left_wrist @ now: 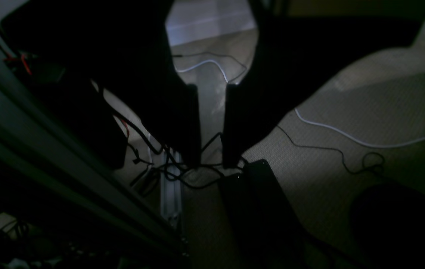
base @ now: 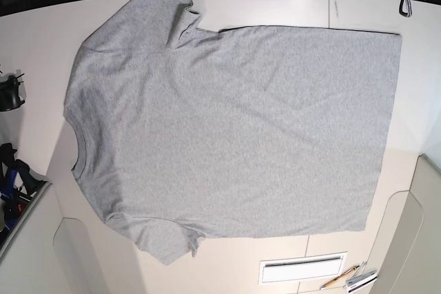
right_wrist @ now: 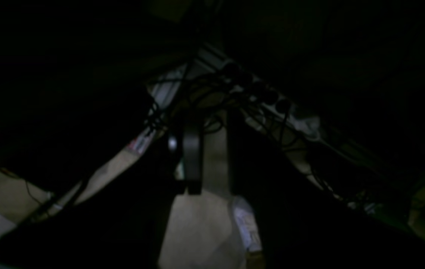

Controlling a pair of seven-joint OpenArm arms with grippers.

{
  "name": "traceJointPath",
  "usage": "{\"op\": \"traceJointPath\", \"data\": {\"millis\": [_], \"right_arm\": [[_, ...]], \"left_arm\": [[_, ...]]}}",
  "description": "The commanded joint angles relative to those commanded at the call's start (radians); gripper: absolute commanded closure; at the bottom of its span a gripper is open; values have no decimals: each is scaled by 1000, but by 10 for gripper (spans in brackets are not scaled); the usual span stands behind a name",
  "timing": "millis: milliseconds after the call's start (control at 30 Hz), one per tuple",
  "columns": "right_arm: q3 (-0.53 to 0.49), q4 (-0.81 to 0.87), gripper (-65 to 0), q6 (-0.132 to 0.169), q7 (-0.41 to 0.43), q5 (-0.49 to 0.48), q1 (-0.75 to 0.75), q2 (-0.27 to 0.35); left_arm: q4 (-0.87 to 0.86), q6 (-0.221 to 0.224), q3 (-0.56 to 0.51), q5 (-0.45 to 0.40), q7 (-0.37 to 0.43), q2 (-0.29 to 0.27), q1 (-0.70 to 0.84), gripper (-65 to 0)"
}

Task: Fold the T-shirt properly

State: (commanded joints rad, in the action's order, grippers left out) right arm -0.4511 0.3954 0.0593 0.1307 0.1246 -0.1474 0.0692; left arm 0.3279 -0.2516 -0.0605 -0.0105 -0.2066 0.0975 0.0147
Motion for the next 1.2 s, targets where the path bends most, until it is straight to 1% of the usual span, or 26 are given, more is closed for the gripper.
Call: {"op": "traceJointPath", "data": {"millis": [533, 600, 633, 700, 733, 800, 867, 933, 967, 1033, 1067, 1133, 1167, 1200], "right_arm": [[0, 2, -102, 0, 0, 0, 0, 0], [0, 2, -102, 0, 0, 0, 0, 0], [0, 2, -102, 0, 0, 0, 0, 0], [0, 2, -102, 0, 0, 0, 0, 0], [0, 2, -102, 0, 0, 0, 0, 0], [0, 2, -102, 0, 0, 0, 0, 0], [0, 2, -102, 0, 0, 0, 0, 0], [0, 2, -102, 0, 0, 0, 0, 2], [0, 2, -102, 0, 0, 0, 0, 3], [0, 2, -102, 3, 0, 8, 0, 10], [0, 2, -102, 17, 0, 17, 0, 14], [0, 2, -102, 50, 0, 39, 0, 22], [0, 2, -102, 58, 0, 48, -3, 28], [0, 3, -102, 60, 0, 54, -9, 31]], "left_arm": [[0, 0, 0, 0, -4, 0, 2, -103], [0, -5, 0, 0, -18, 0, 2, -103], [0, -24, 0, 0, -31, 0, 2, -103], [0, -83, 0, 0, -60, 0, 2, -103], [0, -104, 0, 0, -69, 0, 2, -103], [0, -132, 0, 0, -75, 0, 3, -103], [0, -148, 0, -1, -75, 0, 6, -103], [0, -172, 0, -19, -75, 3, 9, -103], [0, -196, 0, -31, -74, 3, 11, -103], [0, -266, 0, -35, -75, 3, 14, -103], [0, -296, 0, -35, -75, 3, 18, -103], [0, -342, 0, -35, -75, 3, 26, -103], [0, -364, 0, -35, -74, 3, 31, -103], [0, -375, 0, -35, -74, 3, 36, -103]]}}
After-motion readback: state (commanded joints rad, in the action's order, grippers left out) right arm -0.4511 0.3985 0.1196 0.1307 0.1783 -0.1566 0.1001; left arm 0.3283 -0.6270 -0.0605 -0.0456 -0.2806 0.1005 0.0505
